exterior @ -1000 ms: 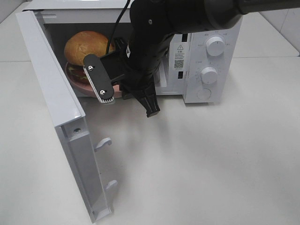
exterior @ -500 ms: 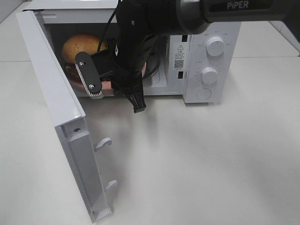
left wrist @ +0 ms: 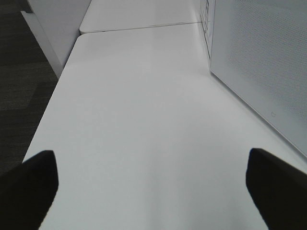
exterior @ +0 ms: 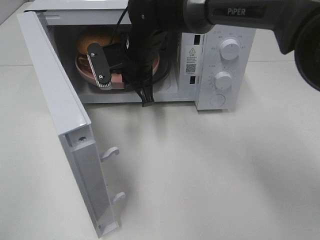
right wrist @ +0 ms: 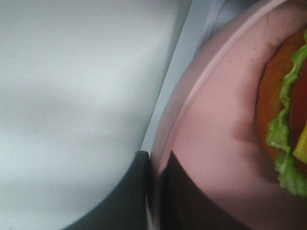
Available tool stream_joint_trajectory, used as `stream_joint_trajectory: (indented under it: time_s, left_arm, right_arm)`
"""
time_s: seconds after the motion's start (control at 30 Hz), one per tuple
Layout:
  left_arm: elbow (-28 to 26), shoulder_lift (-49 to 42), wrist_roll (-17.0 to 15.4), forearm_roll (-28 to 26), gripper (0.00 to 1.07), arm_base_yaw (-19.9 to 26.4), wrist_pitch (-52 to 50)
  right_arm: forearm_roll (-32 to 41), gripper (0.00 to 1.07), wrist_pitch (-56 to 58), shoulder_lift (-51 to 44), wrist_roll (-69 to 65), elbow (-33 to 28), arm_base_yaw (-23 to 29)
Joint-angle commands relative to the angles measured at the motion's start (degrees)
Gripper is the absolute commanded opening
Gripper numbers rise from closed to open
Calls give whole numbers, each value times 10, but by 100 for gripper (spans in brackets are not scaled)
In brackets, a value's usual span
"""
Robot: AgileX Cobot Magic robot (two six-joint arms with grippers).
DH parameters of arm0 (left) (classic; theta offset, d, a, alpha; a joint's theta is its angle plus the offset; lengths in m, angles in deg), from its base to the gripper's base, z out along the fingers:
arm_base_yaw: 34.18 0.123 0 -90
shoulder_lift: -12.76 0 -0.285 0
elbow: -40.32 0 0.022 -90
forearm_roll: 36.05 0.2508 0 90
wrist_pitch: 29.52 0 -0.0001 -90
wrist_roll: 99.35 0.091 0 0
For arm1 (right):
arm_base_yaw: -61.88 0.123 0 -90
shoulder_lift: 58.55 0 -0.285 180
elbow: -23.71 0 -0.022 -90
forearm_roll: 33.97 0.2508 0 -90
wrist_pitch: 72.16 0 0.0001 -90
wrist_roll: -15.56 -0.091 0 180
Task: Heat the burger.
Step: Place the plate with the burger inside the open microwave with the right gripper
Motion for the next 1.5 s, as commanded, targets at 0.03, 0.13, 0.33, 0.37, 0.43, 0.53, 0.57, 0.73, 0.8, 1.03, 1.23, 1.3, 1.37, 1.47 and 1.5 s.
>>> stream_joint_trajectory:
  time_s: [0.03,0.13,0.33,0.37,0.43,0.53,0.57,0.73,0.8,1.03,1.23,1.3,1.37,1.47,1.5]
  left_arm:
    - [1,-11,-2,0,100,-2,-3]
    - [1,-11,-2,0,100,-2,-3]
    - [1,-11,-2,0,100,-2,-3]
    - [1,-11,-2,0,100,-2,-3]
    - [1,-11,-2,0,100,-2,-3]
    - [1,-11,-2,0,100,-2,-3]
    - [1,-11,-2,0,100,-2,-3]
    - [1,-11,-2,0,100,-2,-3]
    - [1,-11,-2,0,100,-2,-3]
    - [1,-11,-2,0,100,-2,-3]
    - [1,-11,-2,0,100,-2,-3]
    - [1,-11,-2,0,100,-2,-3]
    - [1,-11,-2,0,100,-2,-3]
    - [1,-11,-2,0,100,-2,-3]
    - [1,-11,-2,0,100,-2,-3]
  right_arm:
    - [-2,0,-21,6,-9,29,-3]
    - [-2,0,-22,13,-10,40,-8]
    - [-3,0,-28,18,-8,45,-16]
    - [-3,0,-28,18,-8,45,-16]
    - [-3,0,-28,18,-8,45,-22]
    - [-3,0,-28,24,-8,49,-25]
    - [-3,0,-32,23,-8,49,-26]
    - [-3,0,-39,23,-8,49,-30]
    - [-3,0,-39,25,-8,49,-34]
    - [-2,0,-37,50,-8,75,-35]
    - [2,0,-37,59,-11,97,-35]
    - [5,0,-34,62,-10,104,-35]
    - [11,0,-32,62,-10,107,-35]
    - [13,0,-35,62,-10,107,-33]
    - [13,0,-37,62,-10,107,-33]
